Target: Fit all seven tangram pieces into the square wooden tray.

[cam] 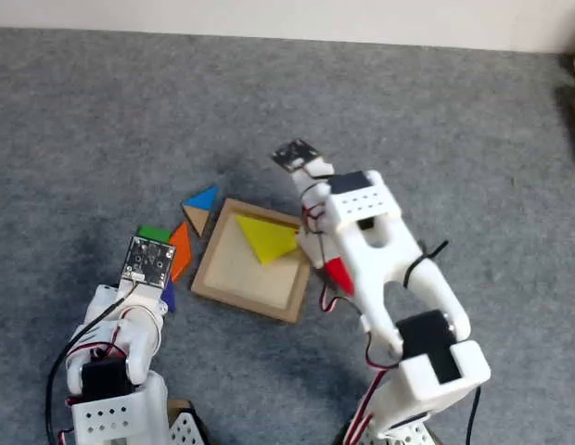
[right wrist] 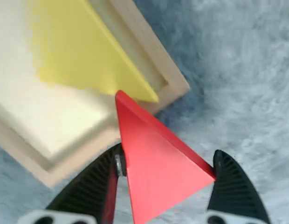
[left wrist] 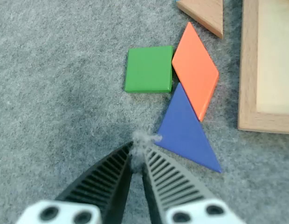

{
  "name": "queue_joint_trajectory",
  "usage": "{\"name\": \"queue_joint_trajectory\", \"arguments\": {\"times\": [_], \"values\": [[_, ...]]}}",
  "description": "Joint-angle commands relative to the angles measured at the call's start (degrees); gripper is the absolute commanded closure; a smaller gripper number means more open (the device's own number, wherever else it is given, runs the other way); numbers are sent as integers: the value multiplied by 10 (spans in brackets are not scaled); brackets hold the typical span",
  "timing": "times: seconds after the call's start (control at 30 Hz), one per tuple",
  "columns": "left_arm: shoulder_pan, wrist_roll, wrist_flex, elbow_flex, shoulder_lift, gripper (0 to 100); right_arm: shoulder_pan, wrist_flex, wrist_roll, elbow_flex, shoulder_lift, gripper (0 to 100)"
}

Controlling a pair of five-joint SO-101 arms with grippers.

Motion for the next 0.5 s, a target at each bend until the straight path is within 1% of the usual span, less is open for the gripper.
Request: {"name": "queue_joint_trajectory", "arguments": {"times": [0.0,0.13,0.23,0.47], "values": [[-3,-3,-8,11,-3,992,-46,0,-97,-22,-42,803],[-3,-3,-7,11,-3,992,-89,1,-204,-41,-36,803],[-3,-3,-7,11,-3,992,-108,1,-280,-73,-15,803],[-3,-3,-7,11,-3,992,-146,0,-413,-200,111,803]]}}
